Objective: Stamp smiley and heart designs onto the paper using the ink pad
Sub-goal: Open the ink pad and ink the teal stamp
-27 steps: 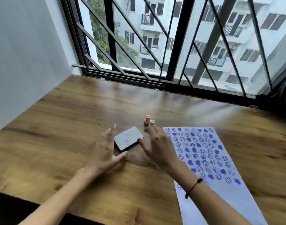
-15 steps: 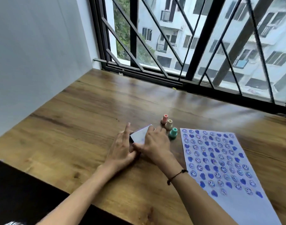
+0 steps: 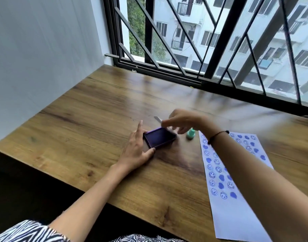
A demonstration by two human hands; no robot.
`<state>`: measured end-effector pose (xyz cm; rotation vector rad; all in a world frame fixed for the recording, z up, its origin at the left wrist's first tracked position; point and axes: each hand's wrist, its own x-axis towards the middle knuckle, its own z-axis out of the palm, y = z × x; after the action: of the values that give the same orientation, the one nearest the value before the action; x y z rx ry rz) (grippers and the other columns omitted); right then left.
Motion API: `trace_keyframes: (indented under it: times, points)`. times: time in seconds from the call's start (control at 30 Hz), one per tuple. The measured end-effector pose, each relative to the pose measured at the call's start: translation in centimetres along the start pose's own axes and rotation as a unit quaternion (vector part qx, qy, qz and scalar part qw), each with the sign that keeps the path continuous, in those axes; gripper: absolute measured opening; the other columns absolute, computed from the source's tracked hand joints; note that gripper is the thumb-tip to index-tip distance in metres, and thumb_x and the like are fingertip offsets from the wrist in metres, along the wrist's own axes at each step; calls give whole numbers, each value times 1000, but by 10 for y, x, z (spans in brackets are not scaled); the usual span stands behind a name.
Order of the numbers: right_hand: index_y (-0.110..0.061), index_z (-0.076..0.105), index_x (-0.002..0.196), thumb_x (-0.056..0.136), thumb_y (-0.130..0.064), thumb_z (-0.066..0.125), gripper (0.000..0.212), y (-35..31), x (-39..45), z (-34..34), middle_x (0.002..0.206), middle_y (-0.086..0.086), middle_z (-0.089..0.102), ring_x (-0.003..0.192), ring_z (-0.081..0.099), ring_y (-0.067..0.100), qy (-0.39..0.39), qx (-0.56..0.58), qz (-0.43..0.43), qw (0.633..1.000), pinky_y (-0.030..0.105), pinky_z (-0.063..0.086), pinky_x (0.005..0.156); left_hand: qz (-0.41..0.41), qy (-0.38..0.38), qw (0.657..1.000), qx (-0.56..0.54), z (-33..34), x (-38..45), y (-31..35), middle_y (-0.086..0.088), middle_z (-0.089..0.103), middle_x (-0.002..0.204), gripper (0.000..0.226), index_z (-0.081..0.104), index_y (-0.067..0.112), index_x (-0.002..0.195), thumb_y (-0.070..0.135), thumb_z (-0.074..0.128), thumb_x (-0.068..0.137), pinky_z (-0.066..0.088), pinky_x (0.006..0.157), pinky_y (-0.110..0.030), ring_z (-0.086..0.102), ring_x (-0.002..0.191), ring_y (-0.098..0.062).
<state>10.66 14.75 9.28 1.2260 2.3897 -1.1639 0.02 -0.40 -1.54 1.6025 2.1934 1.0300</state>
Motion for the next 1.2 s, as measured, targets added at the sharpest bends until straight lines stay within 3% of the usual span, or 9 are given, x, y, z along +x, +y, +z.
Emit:
trace_keyframes:
  times: [0.1, 0.17, 0.27, 0.37, 0.5, 0.73, 0.97, 1.1, 1.2]
  points:
    - [-4, 62, 81, 80, -22, 56, 19, -4, 3, -16, 74, 10, 60, 59, 59, 25, -36, 40, -4, 999, 25, 54, 56, 1, -2, 1000, 1, 0, -3, -1, -8, 49, 129, 104, -5, 12, 142, 28, 70, 71, 24, 96, -16, 40, 120, -23]
    - [-2, 61, 79, 80, -15, 52, 16, -9, 7, -23, 72, 11, 62, 51, 64, 22, -21, 59, -15, 998, 25, 56, 54, 2, -2, 1000, 2, 0, -4, -1, -7, 49, 130, 104, -5, 13, 142, 29, 69, 71, 24, 97, -17, 40, 121, -23]
    - [-3, 53, 67, 80, -2, 45, 15, -18, 20, -31, 67, 14, 57, 42, 63, 21, 77, 69, -19, 994, 24, 55, 39, 3, 2, 1000, 4, 0, -5, -1, -7, 49, 130, 103, -4, 11, 142, 29, 69, 71, 24, 98, -18, 40, 120, -24]
    - [0, 56, 78, 80, 5, 41, 16, -20, 34, -32, 80, 20, 56, 56, 60, 30, 163, 65, -28, 984, 29, 54, 37, 5, 8, 1000, 10, -1, -6, -2, -8, 49, 130, 102, -2, 11, 142, 29, 69, 72, 24, 98, -18, 41, 121, -24]
    - [8, 63, 92, 78, 10, 42, 26, -14, 49, -26, 87, 22, 58, 82, 66, 44, 211, 52, -20, 976, 47, 60, 67, 8, 12, 1000, 17, -2, -7, 0, -9, 50, 129, 101, -1, 12, 142, 29, 69, 71, 24, 99, -19, 42, 121, -25]
    - [0, 67, 94, 78, 3, 47, 26, 4, 35, -32, 105, 23, 68, 100, 58, 38, 315, -152, -103, 931, 37, 49, 84, 4, 9, 1000, 12, -4, -7, 2, -12, 45, 135, 100, 2, 14, 142, 31, 70, 71, 28, 108, -32, 36, 128, -25]
    - [-3, 64, 91, 79, -29, 60, 28, 53, -22, -5, 98, 20, 67, 86, 58, 33, 180, -272, -4, 945, 28, 35, 59, 69, 50, 996, 3, -10, -9, 11, -20, 52, 128, 72, 34, 2, 133, 17, 71, 73, 28, 106, -27, 47, 120, -33]
    - [-4, 63, 94, 77, -8, 60, 18, 61, -30, 18, 102, 21, 66, 95, 58, 35, 222, -184, -36, 957, 34, 40, 76, 81, 112, 990, -28, -14, -15, 28, -22, 60, 115, 47, 51, -3, 119, 8, 65, 76, 34, 98, -25, 56, 110, -32]
    - [4, 64, 85, 77, -3, 65, 11, 56, -40, 31, 73, 21, 63, 61, 60, 30, 221, 103, -87, 966, 35, 51, 61, 44, 141, 983, -111, -14, -20, 43, -14, 65, 104, 37, 57, 4, 114, 6, 63, 78, 43, 90, -24, 60, 97, -20]
